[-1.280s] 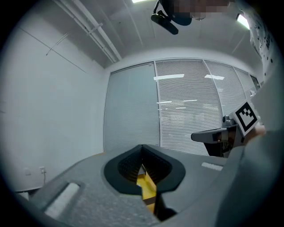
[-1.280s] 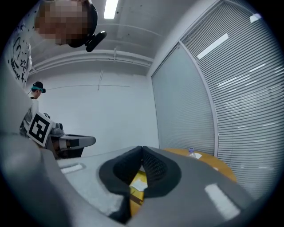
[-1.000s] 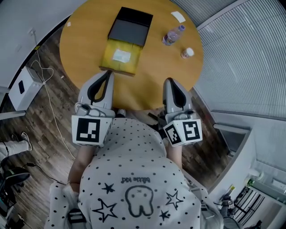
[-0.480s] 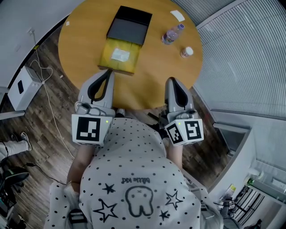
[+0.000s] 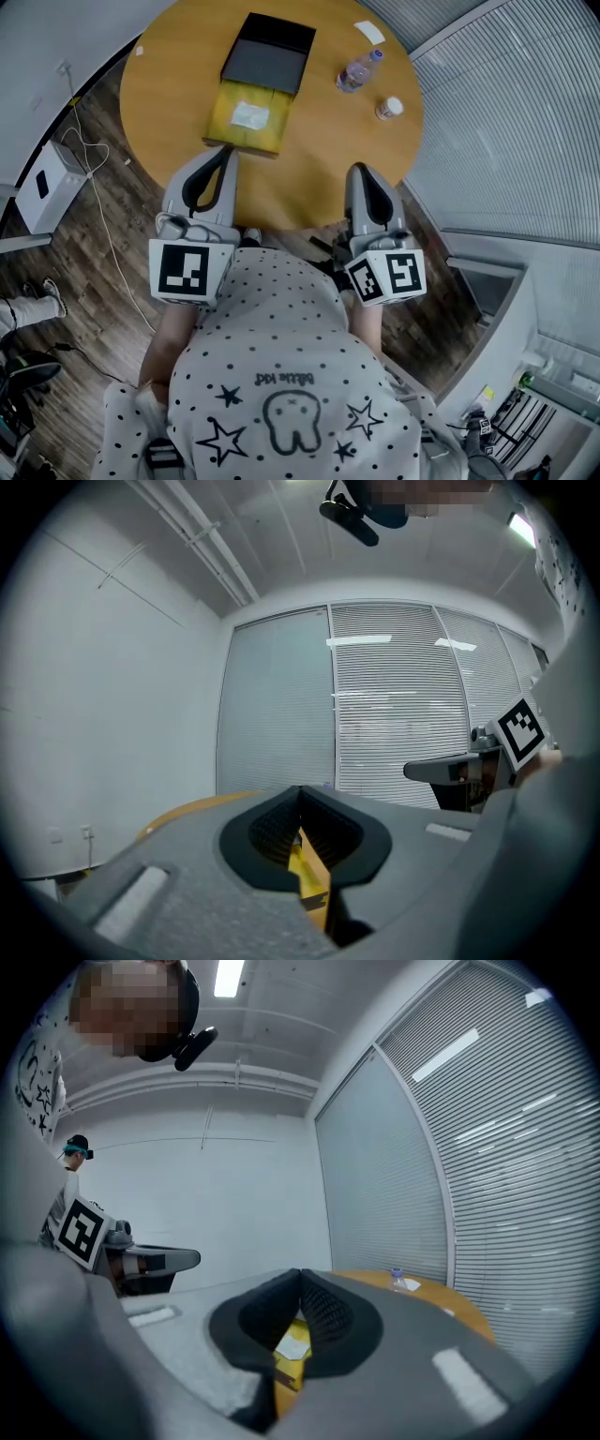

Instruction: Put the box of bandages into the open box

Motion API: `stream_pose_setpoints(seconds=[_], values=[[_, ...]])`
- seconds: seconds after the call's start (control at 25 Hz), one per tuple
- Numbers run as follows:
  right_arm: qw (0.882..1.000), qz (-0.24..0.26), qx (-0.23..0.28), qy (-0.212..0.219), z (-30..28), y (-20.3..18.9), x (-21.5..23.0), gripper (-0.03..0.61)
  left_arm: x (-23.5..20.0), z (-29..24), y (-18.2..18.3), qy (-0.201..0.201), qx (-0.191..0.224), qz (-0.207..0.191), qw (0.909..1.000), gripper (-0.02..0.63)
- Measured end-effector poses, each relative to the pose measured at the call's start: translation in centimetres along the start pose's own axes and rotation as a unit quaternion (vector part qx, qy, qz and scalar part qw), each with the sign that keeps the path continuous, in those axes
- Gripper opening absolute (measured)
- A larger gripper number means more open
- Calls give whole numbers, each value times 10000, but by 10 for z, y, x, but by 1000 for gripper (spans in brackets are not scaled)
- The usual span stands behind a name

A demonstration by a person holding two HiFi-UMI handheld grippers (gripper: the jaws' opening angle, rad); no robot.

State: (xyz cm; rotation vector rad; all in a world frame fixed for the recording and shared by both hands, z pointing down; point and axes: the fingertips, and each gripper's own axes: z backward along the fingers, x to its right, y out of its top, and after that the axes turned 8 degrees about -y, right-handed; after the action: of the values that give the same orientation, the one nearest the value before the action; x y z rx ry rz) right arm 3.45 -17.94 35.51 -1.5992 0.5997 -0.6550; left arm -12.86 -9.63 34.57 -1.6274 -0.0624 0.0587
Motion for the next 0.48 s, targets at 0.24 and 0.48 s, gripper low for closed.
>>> stream_pose_setpoints(seconds=[0.24, 0.48], values=[[10000, 9, -20, 6, -1, -1, 1, 4, 2, -7, 3, -130, -32, -81, 9999, 9], [10000, 2, -35, -20, -1, -1, 3, 5, 1, -14, -8, -223, -253, -72, 9994, 10]])
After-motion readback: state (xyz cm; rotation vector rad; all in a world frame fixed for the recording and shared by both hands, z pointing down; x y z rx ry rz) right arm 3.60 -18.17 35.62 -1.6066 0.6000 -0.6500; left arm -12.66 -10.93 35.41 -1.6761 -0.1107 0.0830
